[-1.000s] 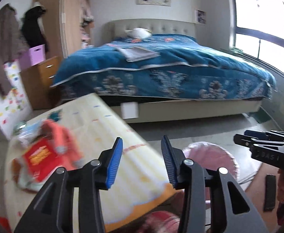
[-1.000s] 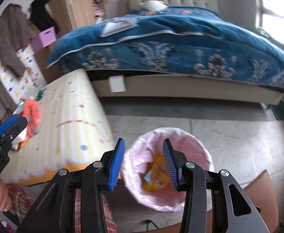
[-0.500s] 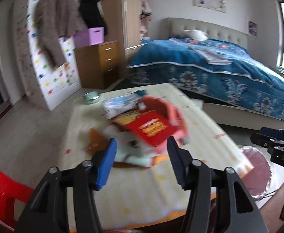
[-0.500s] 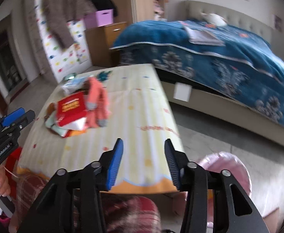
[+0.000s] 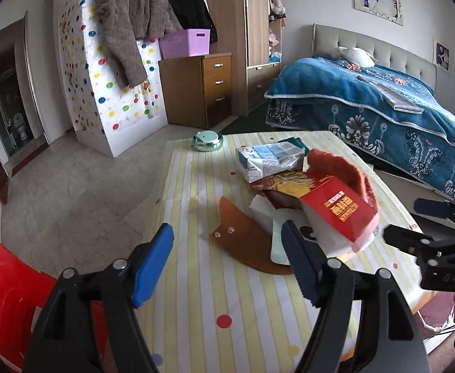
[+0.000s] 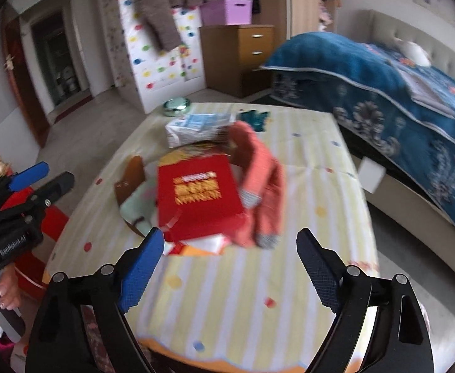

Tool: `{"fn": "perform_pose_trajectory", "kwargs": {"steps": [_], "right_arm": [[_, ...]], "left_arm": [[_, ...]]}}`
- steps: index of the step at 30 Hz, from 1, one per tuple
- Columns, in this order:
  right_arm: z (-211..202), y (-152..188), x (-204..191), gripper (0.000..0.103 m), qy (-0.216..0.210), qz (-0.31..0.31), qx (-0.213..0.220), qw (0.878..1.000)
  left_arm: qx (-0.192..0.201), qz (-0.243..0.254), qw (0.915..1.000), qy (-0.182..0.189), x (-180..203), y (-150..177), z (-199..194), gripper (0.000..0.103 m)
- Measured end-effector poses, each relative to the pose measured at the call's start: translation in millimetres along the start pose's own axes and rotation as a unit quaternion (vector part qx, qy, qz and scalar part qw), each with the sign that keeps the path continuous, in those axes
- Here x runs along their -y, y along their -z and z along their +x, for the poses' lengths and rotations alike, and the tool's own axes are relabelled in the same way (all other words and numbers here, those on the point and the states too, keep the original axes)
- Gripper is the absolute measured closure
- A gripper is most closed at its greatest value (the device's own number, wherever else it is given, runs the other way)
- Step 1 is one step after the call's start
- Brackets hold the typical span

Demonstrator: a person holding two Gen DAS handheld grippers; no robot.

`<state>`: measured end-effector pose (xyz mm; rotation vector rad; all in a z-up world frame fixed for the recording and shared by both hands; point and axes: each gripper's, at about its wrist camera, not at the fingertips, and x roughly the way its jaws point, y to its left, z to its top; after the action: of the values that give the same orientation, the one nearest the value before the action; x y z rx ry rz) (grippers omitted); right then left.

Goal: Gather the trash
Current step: 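Return to the table and grasp the red box with the right tool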

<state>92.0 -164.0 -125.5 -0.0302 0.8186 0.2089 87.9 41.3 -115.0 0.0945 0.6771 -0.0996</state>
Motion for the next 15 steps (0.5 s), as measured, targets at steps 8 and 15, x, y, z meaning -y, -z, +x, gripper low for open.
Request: {"fn": "perform_pose_trajectory", "kwargs": {"steps": [8, 15], "right_arm": [[44, -27, -22, 0.015, -0.019, -0.023, -0.018, 0.999], [67, -43, -33, 0.014, -0.015, -0.045, -0.023, 0.999]], "left_arm": [[-0.017, 0.000, 0.9998, 0.005, -1, 2, 19, 0.033], [-0.023, -0.010, 0.9997, 0.007, -6, -2, 28, 0.033]]}}
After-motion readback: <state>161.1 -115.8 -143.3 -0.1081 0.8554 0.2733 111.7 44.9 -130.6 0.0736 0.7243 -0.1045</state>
